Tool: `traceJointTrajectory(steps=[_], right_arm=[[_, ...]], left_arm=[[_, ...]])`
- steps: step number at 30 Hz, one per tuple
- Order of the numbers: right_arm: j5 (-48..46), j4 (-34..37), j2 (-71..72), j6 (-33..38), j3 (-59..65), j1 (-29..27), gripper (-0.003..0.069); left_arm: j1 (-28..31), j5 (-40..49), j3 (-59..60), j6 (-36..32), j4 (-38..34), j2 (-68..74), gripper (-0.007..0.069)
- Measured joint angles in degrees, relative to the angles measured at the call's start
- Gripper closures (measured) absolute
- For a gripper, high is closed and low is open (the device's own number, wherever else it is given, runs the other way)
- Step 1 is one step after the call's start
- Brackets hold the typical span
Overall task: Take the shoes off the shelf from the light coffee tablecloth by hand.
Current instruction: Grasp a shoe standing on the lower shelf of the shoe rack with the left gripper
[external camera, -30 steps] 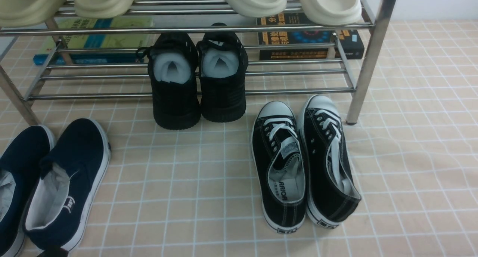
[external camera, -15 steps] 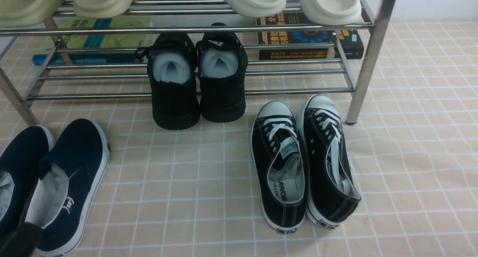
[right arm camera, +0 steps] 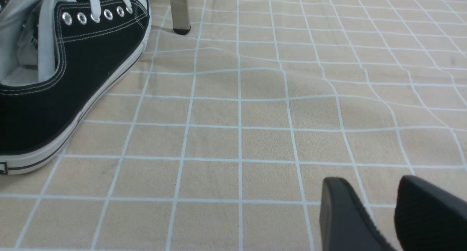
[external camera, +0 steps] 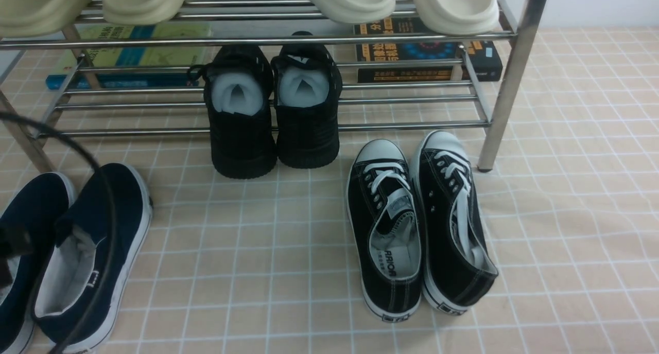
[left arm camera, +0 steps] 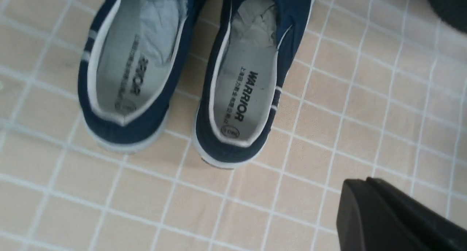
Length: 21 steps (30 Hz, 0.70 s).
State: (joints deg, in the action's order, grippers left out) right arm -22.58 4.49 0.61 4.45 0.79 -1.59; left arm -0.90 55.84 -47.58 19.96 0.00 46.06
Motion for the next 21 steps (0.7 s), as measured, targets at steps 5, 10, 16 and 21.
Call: traceJointTrajectory(steps=[5,10,16,21], right_arm=[[0.00,0.00,0.00,0.00,0.00,0.00,0.0418],[0.00,0.00,0.00,0.00,0.00,0.00,0.0418],[0.00,0.00,0.00,0.00,0.00,0.00,0.0418],[0.00,0.00,0.00,0.00,0.00,0.00,0.0418]], left_arm=[[0.00,2.76,-11.41,-7.96,-8.48,14.40,0.0603],[0.00,5.55,-17.93,-10.06,-14.84,25.30,0.0563],[-0.32,5.96,-27.92,-10.35,-17.86,38.20,0.0443],[-4.24,5.61,-35.12,-10.10,-17.20,44.04,0.0332]])
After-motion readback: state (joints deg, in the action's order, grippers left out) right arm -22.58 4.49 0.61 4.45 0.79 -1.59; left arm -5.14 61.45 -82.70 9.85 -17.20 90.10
